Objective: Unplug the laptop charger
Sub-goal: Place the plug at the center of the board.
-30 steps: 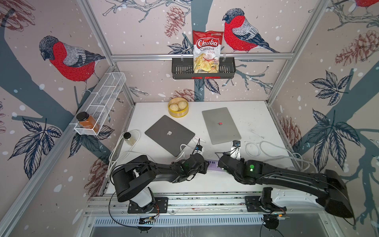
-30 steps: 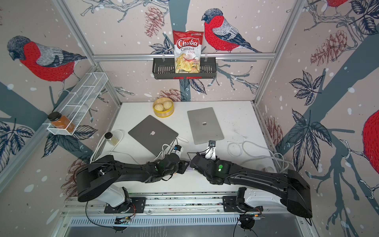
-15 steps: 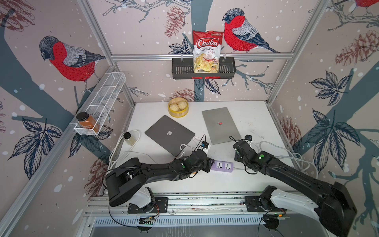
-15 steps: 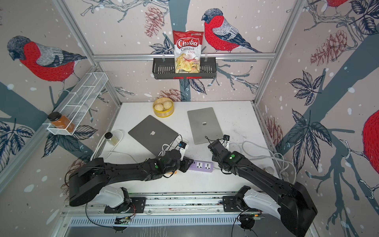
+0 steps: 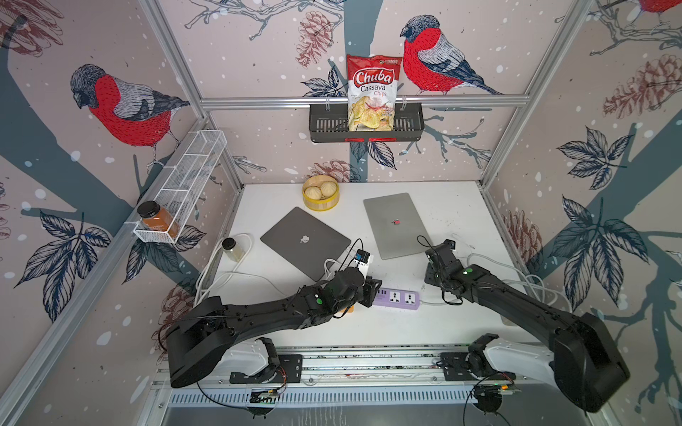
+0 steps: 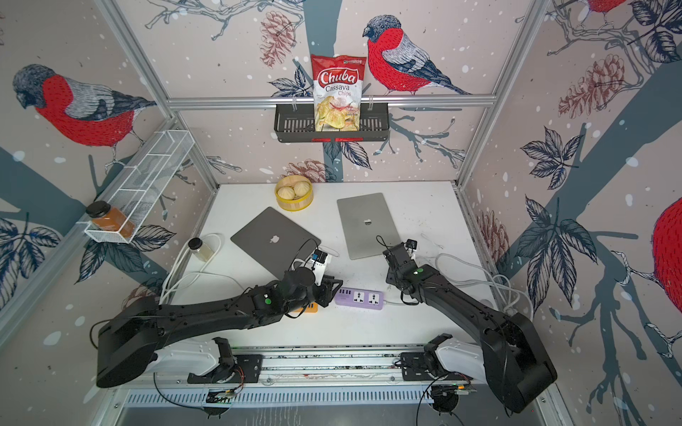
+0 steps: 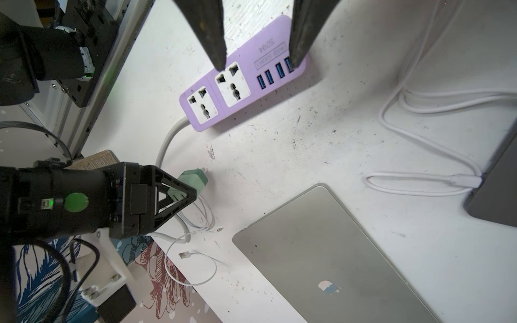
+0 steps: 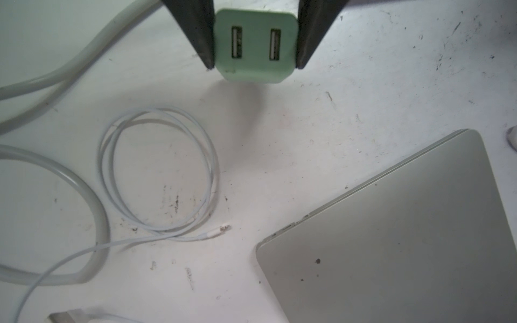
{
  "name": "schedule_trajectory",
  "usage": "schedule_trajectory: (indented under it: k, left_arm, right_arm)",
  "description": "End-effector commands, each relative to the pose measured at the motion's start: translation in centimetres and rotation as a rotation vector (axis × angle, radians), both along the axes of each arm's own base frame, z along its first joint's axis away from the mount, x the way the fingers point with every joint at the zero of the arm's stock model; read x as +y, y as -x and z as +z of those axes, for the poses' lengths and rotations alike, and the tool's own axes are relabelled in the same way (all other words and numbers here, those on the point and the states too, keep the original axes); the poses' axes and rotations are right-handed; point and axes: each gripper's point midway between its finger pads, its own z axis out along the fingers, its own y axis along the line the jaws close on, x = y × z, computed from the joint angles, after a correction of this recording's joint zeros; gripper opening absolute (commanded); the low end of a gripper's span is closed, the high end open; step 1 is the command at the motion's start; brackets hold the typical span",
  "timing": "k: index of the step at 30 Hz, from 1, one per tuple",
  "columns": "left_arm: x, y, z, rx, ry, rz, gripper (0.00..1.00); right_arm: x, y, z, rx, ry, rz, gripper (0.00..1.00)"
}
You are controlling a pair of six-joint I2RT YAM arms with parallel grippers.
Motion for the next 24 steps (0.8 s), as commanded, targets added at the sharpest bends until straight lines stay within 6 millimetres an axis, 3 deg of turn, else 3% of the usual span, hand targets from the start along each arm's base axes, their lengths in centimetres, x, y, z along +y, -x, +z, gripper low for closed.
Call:
schedule_trajectory:
  k: [1, 12, 18, 24]
  left_arm:
    - [0.8, -0.4, 0.1, -0.026, -0.039, 0.026, 0.39]
    - [2.2, -1.8, 1.6, -0.107, -0.068, 0.109, 0.42]
    - [2.7, -2.6, 2.5, -0.144, -0.085, 0.139, 0.44]
    - [4.6, -4.9, 3.3, -0.131, -0.106, 0.217, 0.46]
  right_arm:
    - [0.7, -0.8, -0.2, 0.006, -0.031, 0.040, 0.18]
    - [-0.3, -2.3, -2.8, 0.111, -0.112, 0.054, 0.22]
    - [-0.7, -2.5, -2.5, 0.111, -0.091, 0.051, 0.22]
    - [-1.5, -2.7, -2.3, 0.087, -0.012, 0.035, 0.40]
